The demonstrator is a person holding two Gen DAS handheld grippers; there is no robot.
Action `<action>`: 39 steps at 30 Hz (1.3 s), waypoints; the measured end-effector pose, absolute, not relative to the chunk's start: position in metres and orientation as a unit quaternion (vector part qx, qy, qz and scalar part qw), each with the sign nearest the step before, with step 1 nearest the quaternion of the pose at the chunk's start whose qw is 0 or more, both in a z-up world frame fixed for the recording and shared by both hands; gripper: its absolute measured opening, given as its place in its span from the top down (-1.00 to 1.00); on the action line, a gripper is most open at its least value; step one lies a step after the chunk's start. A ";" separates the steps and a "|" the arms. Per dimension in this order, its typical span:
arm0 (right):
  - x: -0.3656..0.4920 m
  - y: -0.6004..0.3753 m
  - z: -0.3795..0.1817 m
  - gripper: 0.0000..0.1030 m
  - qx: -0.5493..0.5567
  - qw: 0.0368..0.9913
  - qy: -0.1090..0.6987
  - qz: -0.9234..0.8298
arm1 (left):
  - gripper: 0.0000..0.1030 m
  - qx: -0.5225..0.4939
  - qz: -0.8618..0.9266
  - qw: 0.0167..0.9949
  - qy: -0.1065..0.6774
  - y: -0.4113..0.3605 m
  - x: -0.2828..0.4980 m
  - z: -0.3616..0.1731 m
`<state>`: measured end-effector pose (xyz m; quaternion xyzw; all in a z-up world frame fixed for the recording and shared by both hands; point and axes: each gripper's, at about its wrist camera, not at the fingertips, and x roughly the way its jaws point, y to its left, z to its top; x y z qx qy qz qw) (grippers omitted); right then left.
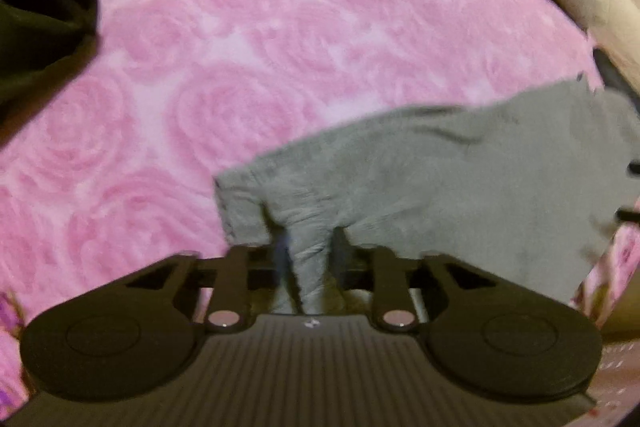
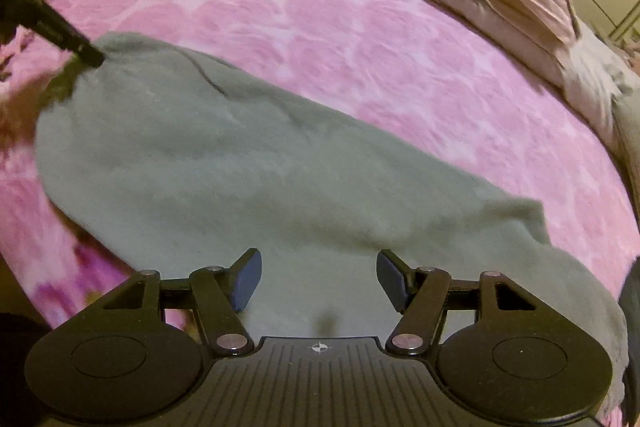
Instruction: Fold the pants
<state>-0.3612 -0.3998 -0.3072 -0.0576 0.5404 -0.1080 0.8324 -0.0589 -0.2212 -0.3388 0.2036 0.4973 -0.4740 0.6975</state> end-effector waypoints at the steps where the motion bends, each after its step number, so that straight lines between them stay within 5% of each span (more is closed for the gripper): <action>1: -0.356 -0.398 -0.305 -0.18 -0.058 0.834 0.538 -0.107 | 0.72 0.207 -0.481 0.706 0.476 -0.219 -0.058 -0.324; 4: -0.343 -0.398 -0.301 -0.18 -0.052 0.843 0.522 -0.115 | 0.72 0.217 -0.498 0.718 0.435 -0.219 -0.053 -0.303; 8: -0.334 -0.400 -0.310 -0.18 -0.031 0.834 0.536 -0.129 | 0.61 0.219 -0.479 0.703 0.478 -0.230 -0.032 -0.350; 12: -0.341 -0.393 -0.303 -0.18 -0.022 0.834 0.536 -0.129 | 0.11 0.204 -0.465 0.710 0.488 -0.216 -0.031 -0.349; 19: -0.339 -0.363 -0.312 -0.18 0.002 0.836 0.541 -0.085 | 0.26 0.173 -0.453 0.694 0.531 -0.157 -0.055 -0.320; 26: -0.327 -0.337 -0.329 -0.18 -0.009 0.841 0.539 -0.041 | 0.49 0.093 -0.457 0.649 0.601 -0.157 -0.076 -0.356; 32: -0.311 -0.337 -0.322 -0.18 0.000 0.850 0.526 -0.031 | 0.49 0.034 -0.411 0.646 0.642 -0.153 -0.076 -0.364; 39: -0.235 -0.329 -0.322 -0.18 -0.064 0.865 0.490 0.088 | 0.60 0.110 -0.429 0.690 0.572 -0.155 -0.094 -0.340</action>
